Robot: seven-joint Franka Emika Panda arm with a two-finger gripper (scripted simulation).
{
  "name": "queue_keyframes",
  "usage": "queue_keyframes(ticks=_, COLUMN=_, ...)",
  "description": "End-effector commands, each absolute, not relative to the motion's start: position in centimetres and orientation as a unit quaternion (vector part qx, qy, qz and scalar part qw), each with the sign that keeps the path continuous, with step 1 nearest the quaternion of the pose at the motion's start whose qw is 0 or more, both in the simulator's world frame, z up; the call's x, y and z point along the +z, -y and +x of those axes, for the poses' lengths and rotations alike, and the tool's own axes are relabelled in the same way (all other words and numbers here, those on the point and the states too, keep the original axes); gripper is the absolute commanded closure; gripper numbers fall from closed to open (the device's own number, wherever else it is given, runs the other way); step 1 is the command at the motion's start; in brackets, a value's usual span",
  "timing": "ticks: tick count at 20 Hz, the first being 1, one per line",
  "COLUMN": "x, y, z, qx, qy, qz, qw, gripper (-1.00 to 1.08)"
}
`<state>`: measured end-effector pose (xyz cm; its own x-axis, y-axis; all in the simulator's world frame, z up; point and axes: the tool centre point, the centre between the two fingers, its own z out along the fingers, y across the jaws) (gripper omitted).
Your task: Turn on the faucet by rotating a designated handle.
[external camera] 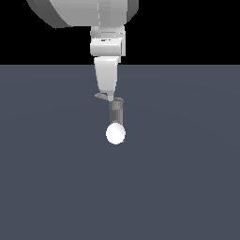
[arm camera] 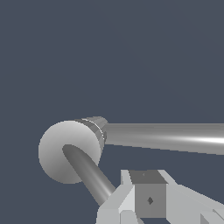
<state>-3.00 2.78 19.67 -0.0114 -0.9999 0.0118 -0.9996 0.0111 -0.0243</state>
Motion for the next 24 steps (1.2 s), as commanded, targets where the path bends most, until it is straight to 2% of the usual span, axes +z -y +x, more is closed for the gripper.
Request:
queue_keyframes(ticks=1, x=18.7, y=-6.6, z=-2.8, qx=-0.005, qy=-0.692, qz=-0.722, qw=0.003, gripper=1.08)
queue_keyframes(ticks=8, x=18.2, y=-9.1, z=-1.8, qx=-0.001, qy=-0.687, qz=-0.727, qw=0.000, gripper=1.08)
queue_keyframes(ticks=9, x=19.7, y=-4.3, z=-1.0, qx=-0.015, qy=-0.715, qz=-0.699, qw=0.004, gripper=1.08)
queue_keyframes(ticks=24, x=18.8, y=-7.7, z=2.8, qx=-0.006, qy=-0.698, qz=-0.716, qw=0.002, gripper=1.08)
